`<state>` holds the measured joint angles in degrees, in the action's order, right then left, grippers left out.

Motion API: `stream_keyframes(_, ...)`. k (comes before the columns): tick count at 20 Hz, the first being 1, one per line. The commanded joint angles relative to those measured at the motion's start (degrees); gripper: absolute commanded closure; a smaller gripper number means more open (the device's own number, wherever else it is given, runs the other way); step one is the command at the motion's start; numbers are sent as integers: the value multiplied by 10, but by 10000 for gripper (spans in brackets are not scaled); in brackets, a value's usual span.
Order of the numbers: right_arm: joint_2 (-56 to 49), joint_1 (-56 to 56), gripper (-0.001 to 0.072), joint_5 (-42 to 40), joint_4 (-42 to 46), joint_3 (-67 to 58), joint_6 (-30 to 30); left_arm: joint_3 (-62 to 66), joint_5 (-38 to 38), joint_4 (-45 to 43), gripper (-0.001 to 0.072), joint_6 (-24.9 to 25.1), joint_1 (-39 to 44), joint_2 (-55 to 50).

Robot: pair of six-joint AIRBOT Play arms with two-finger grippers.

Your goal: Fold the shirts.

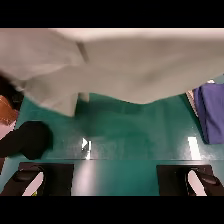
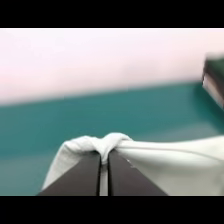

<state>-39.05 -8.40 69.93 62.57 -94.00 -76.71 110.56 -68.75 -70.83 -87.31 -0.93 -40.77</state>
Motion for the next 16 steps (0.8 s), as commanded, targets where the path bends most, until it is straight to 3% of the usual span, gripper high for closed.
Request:
stream_keyframes(1, -2, 0, 698, 20, 63, -130, -20, 107, 43, 9, 682, -12, 0, 1)
stream_keyframes(4, -56, 0, 697, 98, 65, -199, -35, 97, 14, 10, 682, -12, 0, -21)
stream_keyframes(8, -160, 1, 697, 196, 65, -228, -45, -7, -32, 24, 681, -12, 0, -85)
stream_keyframes(12, -258, 1, 697, 209, 65, -124, -45, -132, -74, 25, 680, -2, 0, -195)
stream_keyframes(16, -371, 1, 698, 200, 65, 7, -45, -207, -57, 25, 680, 8, 0, -337)
